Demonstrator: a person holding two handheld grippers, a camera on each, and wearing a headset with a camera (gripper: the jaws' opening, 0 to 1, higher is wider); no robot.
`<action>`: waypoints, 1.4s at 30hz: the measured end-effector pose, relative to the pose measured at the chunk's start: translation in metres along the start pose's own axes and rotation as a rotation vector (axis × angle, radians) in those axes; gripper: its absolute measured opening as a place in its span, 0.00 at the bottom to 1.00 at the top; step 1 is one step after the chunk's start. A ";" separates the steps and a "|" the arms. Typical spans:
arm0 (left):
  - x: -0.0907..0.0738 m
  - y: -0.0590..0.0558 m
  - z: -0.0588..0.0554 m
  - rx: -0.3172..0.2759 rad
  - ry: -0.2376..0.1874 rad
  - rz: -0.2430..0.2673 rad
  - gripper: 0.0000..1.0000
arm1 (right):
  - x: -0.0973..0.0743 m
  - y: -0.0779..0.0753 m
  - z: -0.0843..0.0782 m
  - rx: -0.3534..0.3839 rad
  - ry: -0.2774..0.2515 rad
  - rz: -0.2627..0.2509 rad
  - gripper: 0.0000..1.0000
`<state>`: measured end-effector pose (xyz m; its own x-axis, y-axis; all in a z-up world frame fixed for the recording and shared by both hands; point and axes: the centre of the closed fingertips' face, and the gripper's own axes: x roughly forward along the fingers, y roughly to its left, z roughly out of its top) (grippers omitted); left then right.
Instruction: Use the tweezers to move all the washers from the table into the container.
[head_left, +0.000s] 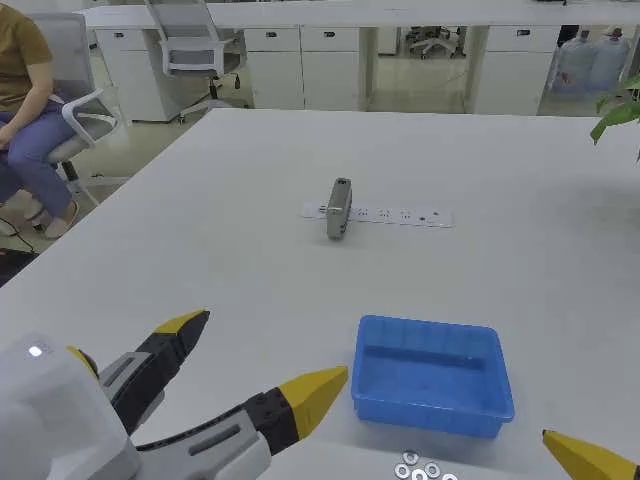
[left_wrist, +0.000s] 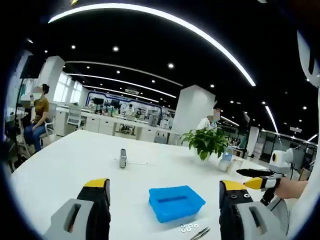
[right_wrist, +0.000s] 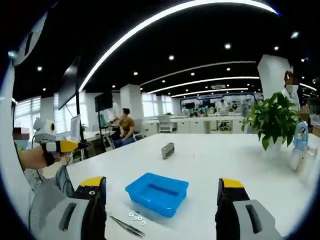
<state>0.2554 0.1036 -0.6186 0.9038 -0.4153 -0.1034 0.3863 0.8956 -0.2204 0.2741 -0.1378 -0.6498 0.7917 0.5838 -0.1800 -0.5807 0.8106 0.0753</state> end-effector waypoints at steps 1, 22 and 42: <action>0.000 0.000 0.000 0.001 0.002 0.000 0.91 | 0.000 -0.001 0.000 0.001 0.000 0.000 0.90; 0.001 -0.002 -0.010 -0.005 0.023 -0.005 0.91 | 0.001 0.000 -0.004 -0.018 0.022 0.003 0.90; 0.001 -0.001 -0.019 -0.014 0.053 -0.030 0.90 | 0.004 -0.004 -0.015 -0.045 0.097 -0.019 0.89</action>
<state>0.2529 0.0995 -0.6369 0.8807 -0.4501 -0.1474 0.4102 0.8805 -0.2375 0.2764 -0.1395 -0.6656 0.7820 0.5592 -0.2754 -0.5751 0.8176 0.0273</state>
